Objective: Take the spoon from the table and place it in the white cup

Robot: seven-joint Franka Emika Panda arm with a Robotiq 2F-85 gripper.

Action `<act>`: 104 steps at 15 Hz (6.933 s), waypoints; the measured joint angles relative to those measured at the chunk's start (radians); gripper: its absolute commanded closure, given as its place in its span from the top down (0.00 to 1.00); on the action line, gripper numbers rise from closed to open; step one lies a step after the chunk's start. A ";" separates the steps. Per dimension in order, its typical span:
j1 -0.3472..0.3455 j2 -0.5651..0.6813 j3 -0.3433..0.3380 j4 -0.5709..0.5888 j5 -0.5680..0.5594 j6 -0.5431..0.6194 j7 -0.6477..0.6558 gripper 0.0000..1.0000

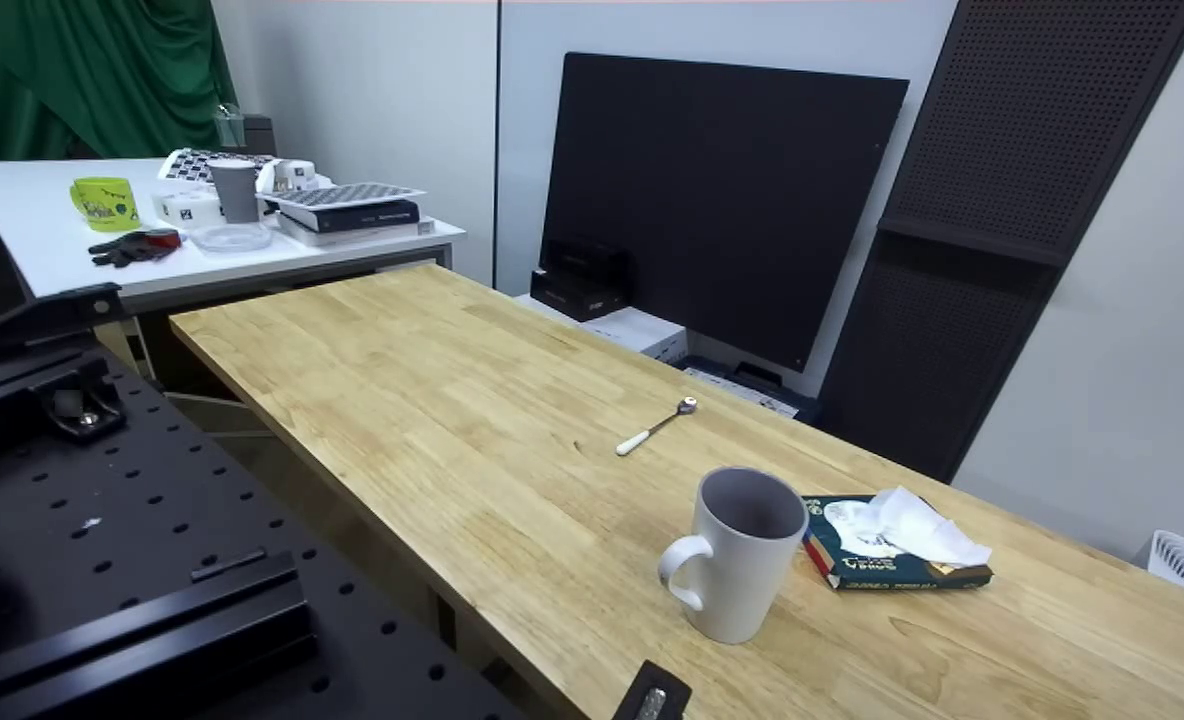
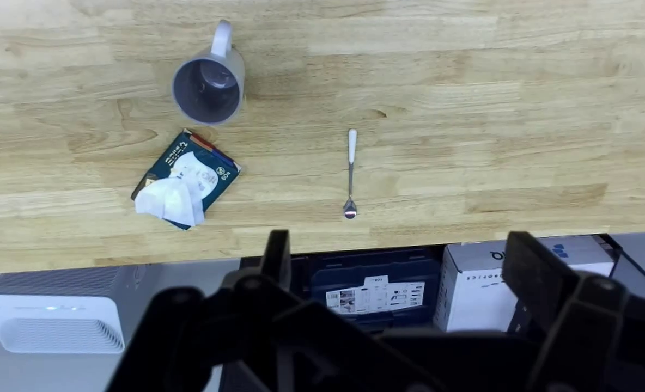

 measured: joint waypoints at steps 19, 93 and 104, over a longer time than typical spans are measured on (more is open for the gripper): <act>0.042 0.692 0.105 0.391 0.037 0.258 0.051 1.00; 0.009 1.348 0.149 0.673 0.074 0.474 -0.014 1.00; 0.018 1.371 0.136 0.698 0.073 0.474 -0.012 1.00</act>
